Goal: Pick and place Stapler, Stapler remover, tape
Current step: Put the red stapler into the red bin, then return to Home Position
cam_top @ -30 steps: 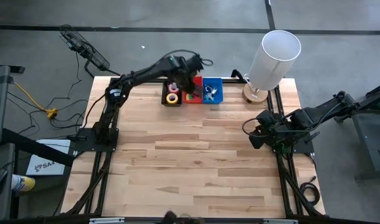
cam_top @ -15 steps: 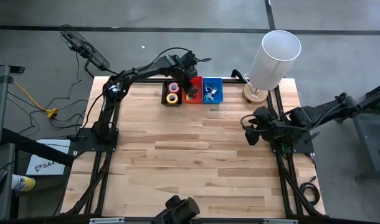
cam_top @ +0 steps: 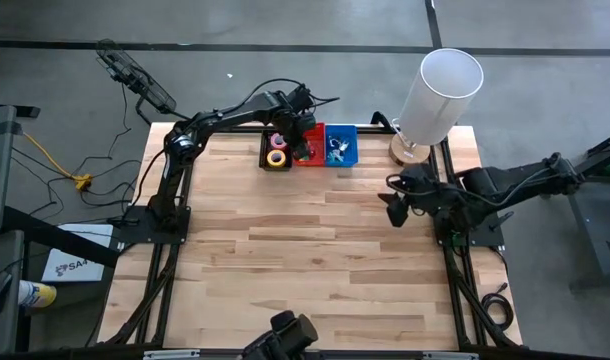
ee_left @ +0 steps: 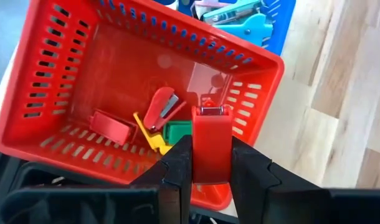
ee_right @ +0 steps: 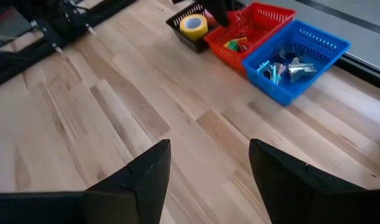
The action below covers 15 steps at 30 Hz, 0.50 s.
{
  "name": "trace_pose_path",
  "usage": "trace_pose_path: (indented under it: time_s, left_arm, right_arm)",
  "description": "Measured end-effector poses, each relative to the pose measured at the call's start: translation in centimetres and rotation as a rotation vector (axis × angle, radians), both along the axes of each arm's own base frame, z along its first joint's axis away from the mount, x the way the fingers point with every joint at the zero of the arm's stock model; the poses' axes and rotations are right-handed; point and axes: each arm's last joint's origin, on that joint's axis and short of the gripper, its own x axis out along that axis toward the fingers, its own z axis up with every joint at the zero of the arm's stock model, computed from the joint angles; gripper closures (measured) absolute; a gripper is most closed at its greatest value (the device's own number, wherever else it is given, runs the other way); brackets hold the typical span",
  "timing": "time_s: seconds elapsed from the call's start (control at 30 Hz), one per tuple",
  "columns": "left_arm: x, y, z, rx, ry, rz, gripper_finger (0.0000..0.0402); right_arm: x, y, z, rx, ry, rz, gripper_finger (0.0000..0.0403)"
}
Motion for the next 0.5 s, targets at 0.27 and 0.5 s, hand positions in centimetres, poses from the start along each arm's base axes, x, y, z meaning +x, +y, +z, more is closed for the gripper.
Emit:
trace_pose_path:
  time_s: [0.27, 0.5]
  left_arm:
    - [-0.02, 0.08, -0.01, 0.026, 0.012, 0.004, 0.0313]
    - [0.0, 0.09, 0.0, 0.047, 0.011, -0.034, 0.0243]
  right_arm:
    - [0.27, -0.17, 0.25, 0.017, -0.039, -0.017, 0.0194]
    - [0.27, -0.17, 0.24, 0.023, -0.043, -0.024, 0.0194]
